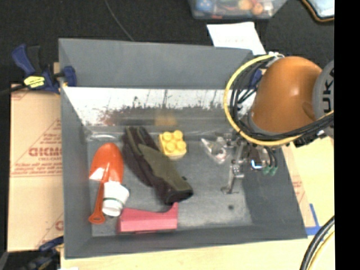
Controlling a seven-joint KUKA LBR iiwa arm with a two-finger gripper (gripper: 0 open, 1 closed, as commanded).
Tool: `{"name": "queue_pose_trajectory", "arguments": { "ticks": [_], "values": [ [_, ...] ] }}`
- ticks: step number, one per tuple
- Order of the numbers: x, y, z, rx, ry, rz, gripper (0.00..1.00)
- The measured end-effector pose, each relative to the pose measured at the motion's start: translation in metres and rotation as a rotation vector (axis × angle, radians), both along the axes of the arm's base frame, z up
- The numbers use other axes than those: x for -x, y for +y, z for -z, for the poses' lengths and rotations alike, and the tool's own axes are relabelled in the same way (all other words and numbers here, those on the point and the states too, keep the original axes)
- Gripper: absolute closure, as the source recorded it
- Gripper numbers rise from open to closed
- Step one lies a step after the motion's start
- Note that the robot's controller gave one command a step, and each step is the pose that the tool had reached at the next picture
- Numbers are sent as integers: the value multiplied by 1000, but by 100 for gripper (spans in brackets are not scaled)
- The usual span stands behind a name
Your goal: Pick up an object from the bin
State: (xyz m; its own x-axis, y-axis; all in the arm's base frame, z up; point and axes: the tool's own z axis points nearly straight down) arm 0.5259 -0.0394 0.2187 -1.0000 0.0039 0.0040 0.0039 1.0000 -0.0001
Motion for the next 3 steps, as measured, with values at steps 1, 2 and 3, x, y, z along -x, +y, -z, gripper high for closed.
{"name": "queue_pose_trajectory", "arguments": {
  "ticks": [1, 2, 3],
  "values": [
    [-2, 0, -4, 1, -8, -2, 0],
    [-17, 54, 112, -1, -12, 144, 0],
    [-5, 83, 148, 1, -22, 223, 0]
  ]
}}
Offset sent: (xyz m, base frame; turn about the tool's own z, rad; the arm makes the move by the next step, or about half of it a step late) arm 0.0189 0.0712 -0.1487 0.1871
